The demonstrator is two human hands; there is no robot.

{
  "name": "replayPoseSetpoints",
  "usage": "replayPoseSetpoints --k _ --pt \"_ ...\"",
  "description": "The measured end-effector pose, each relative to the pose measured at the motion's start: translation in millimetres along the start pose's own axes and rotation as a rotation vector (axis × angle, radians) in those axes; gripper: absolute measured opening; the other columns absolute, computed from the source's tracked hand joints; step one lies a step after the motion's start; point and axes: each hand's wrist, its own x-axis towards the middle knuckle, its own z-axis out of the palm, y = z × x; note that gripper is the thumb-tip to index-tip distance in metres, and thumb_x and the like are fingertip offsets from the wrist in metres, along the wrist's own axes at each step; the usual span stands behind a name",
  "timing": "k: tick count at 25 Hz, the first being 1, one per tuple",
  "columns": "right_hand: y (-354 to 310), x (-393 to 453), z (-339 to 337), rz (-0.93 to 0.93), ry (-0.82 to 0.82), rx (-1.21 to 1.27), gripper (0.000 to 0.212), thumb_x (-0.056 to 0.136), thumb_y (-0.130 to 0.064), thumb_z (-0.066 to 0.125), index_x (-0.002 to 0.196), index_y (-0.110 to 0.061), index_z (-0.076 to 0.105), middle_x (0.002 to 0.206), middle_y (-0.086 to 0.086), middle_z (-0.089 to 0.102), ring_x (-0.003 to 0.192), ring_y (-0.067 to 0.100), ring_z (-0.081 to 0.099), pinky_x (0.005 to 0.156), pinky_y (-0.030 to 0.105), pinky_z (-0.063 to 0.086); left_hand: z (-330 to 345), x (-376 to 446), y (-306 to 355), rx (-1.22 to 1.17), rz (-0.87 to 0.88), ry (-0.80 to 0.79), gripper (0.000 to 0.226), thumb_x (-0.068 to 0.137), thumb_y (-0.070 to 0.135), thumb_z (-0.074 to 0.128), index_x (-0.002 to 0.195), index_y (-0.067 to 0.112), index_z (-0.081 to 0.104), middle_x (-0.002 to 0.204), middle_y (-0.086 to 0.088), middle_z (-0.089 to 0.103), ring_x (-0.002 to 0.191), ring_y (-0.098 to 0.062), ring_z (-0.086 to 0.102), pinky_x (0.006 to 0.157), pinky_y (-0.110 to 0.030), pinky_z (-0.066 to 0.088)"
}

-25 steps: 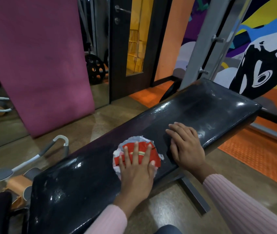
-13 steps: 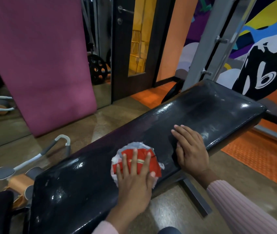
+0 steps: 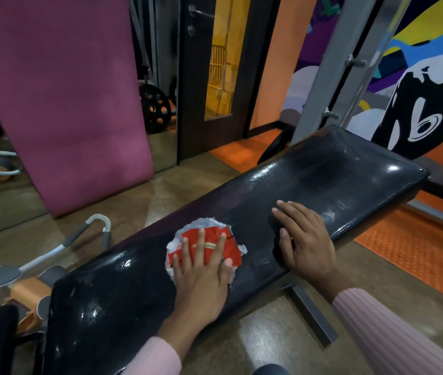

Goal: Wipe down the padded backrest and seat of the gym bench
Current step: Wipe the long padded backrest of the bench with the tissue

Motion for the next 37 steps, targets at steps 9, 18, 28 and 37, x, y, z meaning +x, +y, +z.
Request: replayPoseSetpoints --k 9,18,28,37 --pt "-2.4 -0.4 0.3 0.007 -0.034 -0.015 0.039 0.095 -0.022 0.042 0.119 -0.003 0.067 0.131 0.012 0.062 0.120 0.032 0.056 0.103 0.039 0.041 -18.9 72.3 -25.2 -0.105 -0.076 -0.104 0.052 0.098 0.054 0.015 0.146 0.050 -0.003 0.160 0.003 -0.009 0.145 -0.028 -0.012 0.115 -0.051 -0.006" --pt "-0.8 1.5 2.9 -0.060 -0.076 -0.075 0.040 0.096 -0.027 0.042 0.118 -0.006 0.068 0.129 0.010 0.064 0.119 0.030 0.057 0.099 0.043 0.043 -8.8 46.8 25.1 -0.098 0.116 -0.056 0.051 0.098 0.054 0.015 0.146 0.051 -0.004 0.159 0.004 -0.014 0.143 -0.028 -0.020 0.114 -0.050 -0.012" --pt "-4.3 9.5 3.8 -0.251 -0.224 -0.124 0.044 0.099 -0.035 0.042 0.132 -0.013 0.059 0.138 0.006 0.057 0.134 0.026 0.046 0.110 0.044 0.034 -5.9 20.7 21.0 -0.076 0.035 -0.034 0.051 0.098 0.053 0.011 0.145 0.051 -0.006 0.159 0.003 -0.018 0.142 -0.031 -0.023 0.112 -0.051 -0.013" --pt "-4.4 10.0 4.0 -0.226 -0.238 -0.066 0.041 0.099 -0.032 0.045 0.130 -0.009 0.060 0.134 0.008 0.059 0.132 0.029 0.048 0.106 0.044 0.039 -15.1 64.7 -48.0 -0.152 -0.305 0.024 0.050 0.099 0.053 0.022 0.147 0.049 0.010 0.160 -0.008 0.005 0.145 -0.031 0.001 0.116 -0.047 0.001"
